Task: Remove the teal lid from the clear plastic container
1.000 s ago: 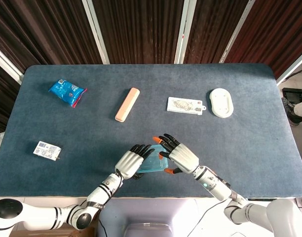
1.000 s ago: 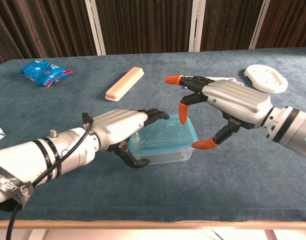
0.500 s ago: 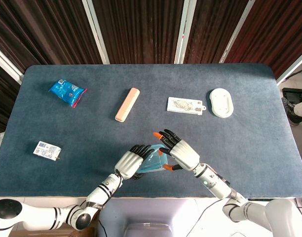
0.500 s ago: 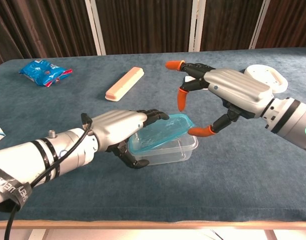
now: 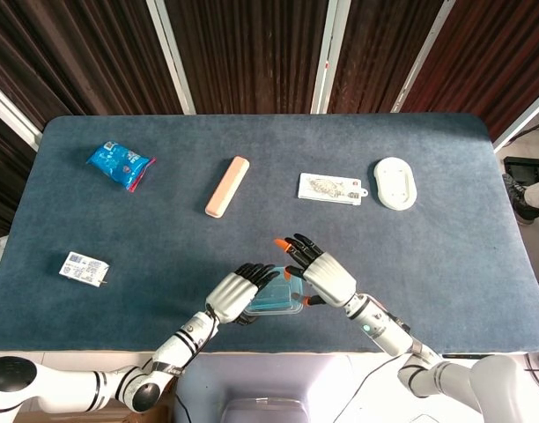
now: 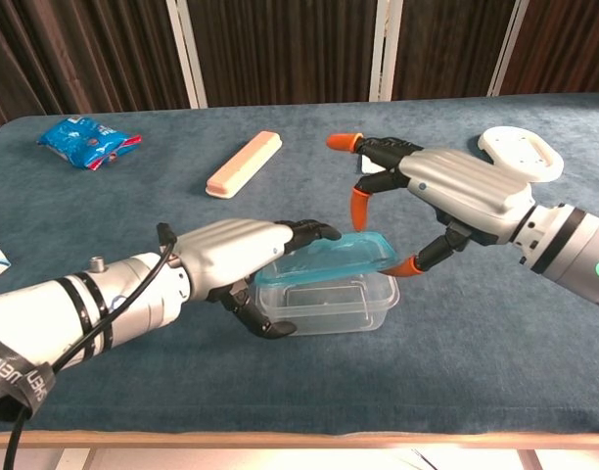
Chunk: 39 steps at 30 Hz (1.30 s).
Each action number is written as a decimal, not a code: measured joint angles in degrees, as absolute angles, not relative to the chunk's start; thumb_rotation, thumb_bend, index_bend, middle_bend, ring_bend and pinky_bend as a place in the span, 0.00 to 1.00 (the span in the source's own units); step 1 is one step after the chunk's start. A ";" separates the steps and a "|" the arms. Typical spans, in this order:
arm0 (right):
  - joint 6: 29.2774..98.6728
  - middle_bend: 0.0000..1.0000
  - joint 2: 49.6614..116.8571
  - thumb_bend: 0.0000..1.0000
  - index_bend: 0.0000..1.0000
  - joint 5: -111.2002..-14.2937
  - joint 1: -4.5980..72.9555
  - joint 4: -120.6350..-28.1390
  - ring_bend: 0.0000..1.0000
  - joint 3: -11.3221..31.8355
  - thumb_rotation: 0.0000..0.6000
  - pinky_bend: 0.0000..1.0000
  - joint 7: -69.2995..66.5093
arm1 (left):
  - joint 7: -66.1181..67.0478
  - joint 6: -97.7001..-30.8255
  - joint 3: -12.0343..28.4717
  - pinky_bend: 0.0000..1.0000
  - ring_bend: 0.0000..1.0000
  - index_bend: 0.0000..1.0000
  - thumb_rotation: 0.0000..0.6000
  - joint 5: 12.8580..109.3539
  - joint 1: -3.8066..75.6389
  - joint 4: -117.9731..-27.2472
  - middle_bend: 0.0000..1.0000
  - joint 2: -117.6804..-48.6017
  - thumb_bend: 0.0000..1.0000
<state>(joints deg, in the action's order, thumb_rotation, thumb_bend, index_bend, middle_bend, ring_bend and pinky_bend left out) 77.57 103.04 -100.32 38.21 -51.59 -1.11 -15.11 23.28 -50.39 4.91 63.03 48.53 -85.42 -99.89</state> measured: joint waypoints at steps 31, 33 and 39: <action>81.12 0.14 105.35 0.65 0.76 -101.24 38.13 -49.17 0.00 -1.19 1.00 0.00 -16.65 | 20.71 -53.26 5.13 0.20 0.04 0.00 1.00 67.50 46.89 -84.77 0.12 -99.89 0.29; 81.13 0.14 105.26 0.65 0.76 -101.21 38.14 -49.26 0.00 -1.17 1.00 0.00 -16.56 | 19.97 -53.57 5.16 0.16 0.00 0.00 1.00 68.31 46.71 -84.42 0.04 -99.97 0.29; 81.27 0.14 105.17 0.65 0.77 -101.19 38.13 -49.59 0.00 -1.14 1.00 0.00 -16.36 | 18.71 -53.71 5.18 0.10 0.00 0.00 1.00 69.61 46.26 -83.68 0.00 -99.97 0.29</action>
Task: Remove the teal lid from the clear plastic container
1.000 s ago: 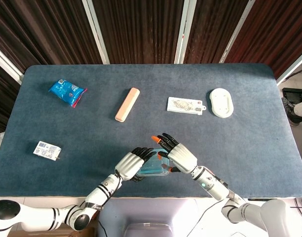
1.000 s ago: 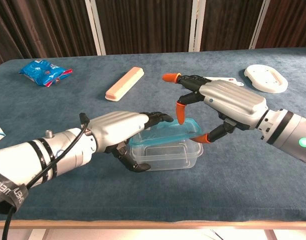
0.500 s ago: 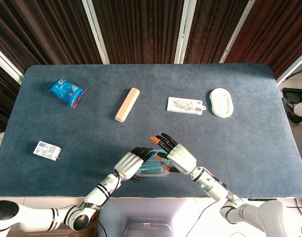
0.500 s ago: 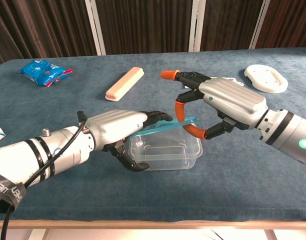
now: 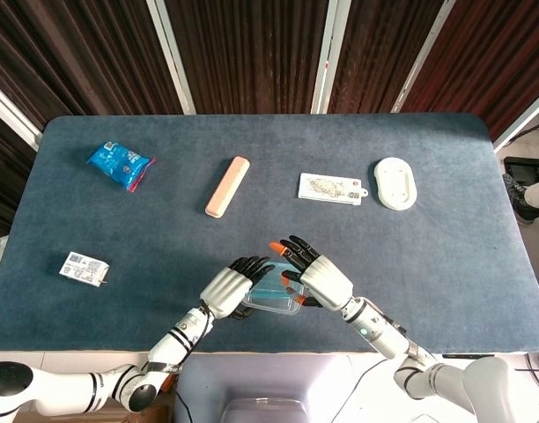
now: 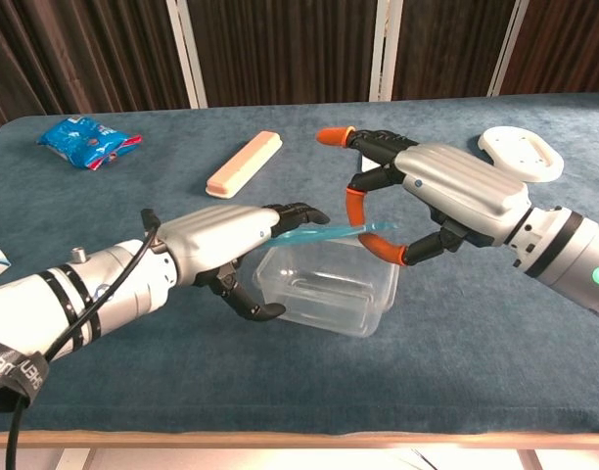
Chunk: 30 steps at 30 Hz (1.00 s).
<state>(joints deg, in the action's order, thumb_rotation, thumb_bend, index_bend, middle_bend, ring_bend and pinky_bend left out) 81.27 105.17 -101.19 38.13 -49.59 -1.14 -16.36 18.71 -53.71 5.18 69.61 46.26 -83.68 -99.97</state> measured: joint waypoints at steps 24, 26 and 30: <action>84.63 0.15 103.53 0.66 0.79 -101.53 39.08 -51.88 0.00 1.12 1.00 0.00 -15.08 | 14.77 -57.84 7.07 0.04 0.00 0.00 1.00 72.55 43.50 -84.22 0.00 -96.17 0.29; 84.71 0.15 103.42 0.66 0.79 -101.59 39.20 -52.08 0.00 1.25 1.00 0.00 -14.78 | 14.58 -57.96 7.14 0.03 0.00 0.00 1.00 72.57 43.37 -84.21 0.00 -95.92 0.29; 86.03 0.15 102.64 0.66 0.79 -101.91 39.46 -52.91 0.00 2.04 1.00 0.00 -12.73 | 14.00 -59.03 7.36 0.02 0.00 0.00 1.00 73.19 42.80 -83.92 0.00 -94.68 0.29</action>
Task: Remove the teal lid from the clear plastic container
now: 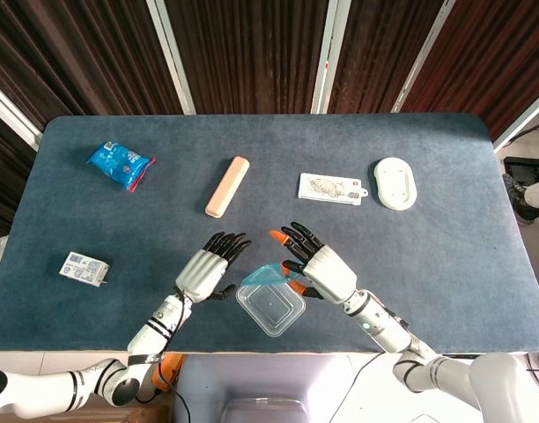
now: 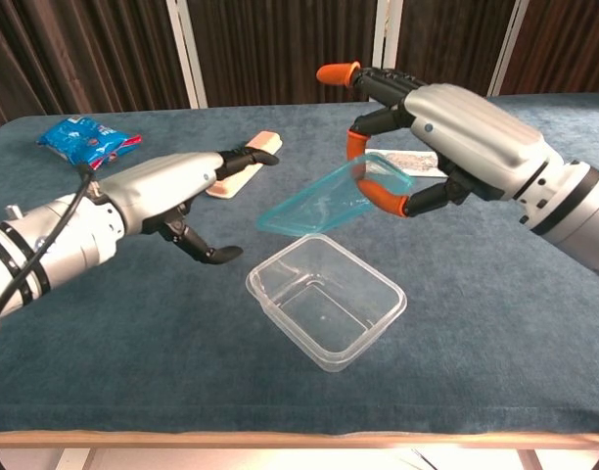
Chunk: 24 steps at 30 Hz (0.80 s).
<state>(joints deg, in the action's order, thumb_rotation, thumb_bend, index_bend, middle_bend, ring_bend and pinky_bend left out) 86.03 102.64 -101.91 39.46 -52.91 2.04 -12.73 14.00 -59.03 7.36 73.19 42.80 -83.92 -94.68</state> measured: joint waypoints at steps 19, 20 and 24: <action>91.00 0.16 92.47 0.66 0.80 -99.36 36.57 -52.93 0.00 5.43 1.00 0.00 -10.73 | 6.36 -63.77 7.71 0.01 0.00 0.00 1.00 74.74 36.63 -82.85 0.00 -83.78 0.29; 90.85 0.16 92.45 0.66 0.80 -99.07 36.38 -52.09 0.00 5.42 1.00 0.00 -10.83 | 6.19 -63.93 7.46 0.01 0.00 0.00 1.00 74.93 36.29 -82.95 0.00 -83.44 0.30; 89.70 0.16 93.02 0.66 0.80 -97.65 35.61 -47.67 0.00 5.32 1.00 0.00 -11.85 | 5.83 -64.26 6.24 0.01 0.00 0.00 1.00 75.86 35.13 -83.17 0.00 -82.15 0.30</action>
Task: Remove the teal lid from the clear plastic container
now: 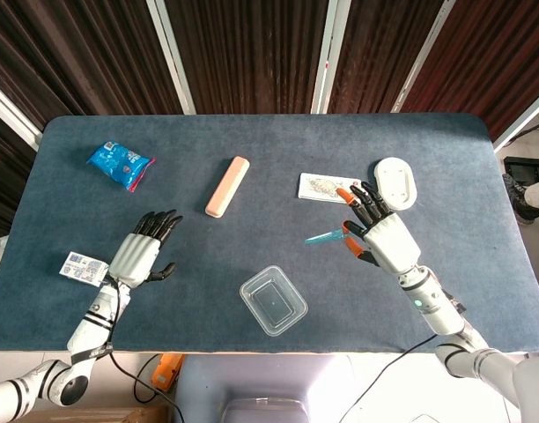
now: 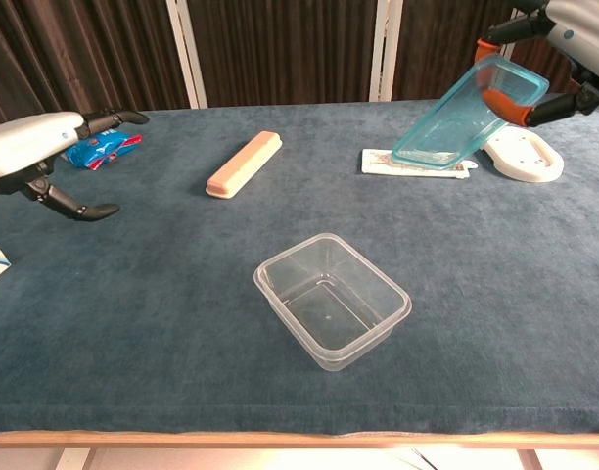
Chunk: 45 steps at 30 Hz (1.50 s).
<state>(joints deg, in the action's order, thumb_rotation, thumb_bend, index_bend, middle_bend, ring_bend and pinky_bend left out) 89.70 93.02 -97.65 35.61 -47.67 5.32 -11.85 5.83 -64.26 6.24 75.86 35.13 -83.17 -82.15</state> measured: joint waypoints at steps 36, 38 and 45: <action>75.47 0.00 90.02 0.09 0.00 -101.73 31.65 -50.94 0.00 -9.18 1.00 0.00 -8.54 | 4.82 -61.34 5.87 0.02 0.00 0.00 1.00 73.44 31.96 -83.66 0.00 -78.94 0.30; 72.80 0.00 87.32 0.07 0.00 -101.16 31.74 -55.55 0.00 -9.70 1.00 0.00 -6.31 | 4.70 -60.74 5.70 0.02 0.00 0.00 1.00 73.06 31.79 -84.91 0.00 -77.81 0.30; 66.43 0.00 76.26 0.05 0.00 -97.44 31.60 -73.53 0.00 -10.41 1.00 0.00 -0.98 | 5.14 -60.79 4.82 0.00 0.00 0.00 1.00 72.95 30.26 -90.59 0.00 -71.49 0.31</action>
<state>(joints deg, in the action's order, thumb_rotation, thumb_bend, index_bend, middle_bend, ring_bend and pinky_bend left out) 66.43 76.26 -97.44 31.60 -73.53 -10.41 -0.98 5.14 -60.79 4.82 72.95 30.26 -90.59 -71.49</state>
